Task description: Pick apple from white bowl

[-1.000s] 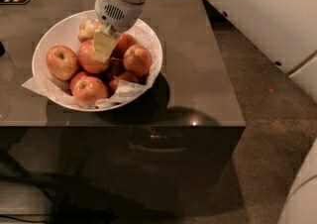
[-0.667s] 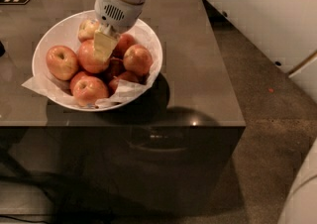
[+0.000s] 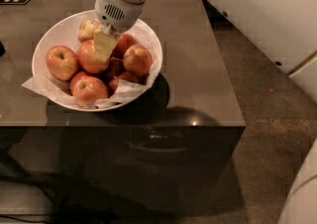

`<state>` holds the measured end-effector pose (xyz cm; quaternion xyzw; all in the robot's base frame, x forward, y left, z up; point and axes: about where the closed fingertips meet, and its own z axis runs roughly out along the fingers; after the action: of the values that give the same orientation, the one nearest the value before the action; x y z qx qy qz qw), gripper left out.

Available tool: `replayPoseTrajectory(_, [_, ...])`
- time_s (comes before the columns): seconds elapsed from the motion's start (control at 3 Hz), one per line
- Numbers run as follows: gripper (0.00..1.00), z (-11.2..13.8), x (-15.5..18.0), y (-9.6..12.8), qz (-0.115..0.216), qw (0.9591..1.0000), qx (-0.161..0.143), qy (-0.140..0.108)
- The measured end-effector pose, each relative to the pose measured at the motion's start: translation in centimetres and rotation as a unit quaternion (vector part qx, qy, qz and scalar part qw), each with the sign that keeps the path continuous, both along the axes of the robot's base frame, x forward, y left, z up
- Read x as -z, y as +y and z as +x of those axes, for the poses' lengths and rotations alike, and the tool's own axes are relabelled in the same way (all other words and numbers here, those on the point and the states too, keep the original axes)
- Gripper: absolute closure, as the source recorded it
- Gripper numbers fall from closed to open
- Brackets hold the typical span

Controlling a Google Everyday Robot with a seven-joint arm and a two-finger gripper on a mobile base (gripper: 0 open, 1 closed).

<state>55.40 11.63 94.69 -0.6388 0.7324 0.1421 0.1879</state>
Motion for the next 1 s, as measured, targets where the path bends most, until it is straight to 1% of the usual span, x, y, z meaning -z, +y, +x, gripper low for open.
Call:
replayPoseTrajectory(0.67, [0.11,0.00,0.00,0.00,0.000,1.0000,0.000,0.000])
replayPoseTrajectory(1.0, [0.00,0.00,0.00,0.01,0.000,1.0000,0.000,0.000])
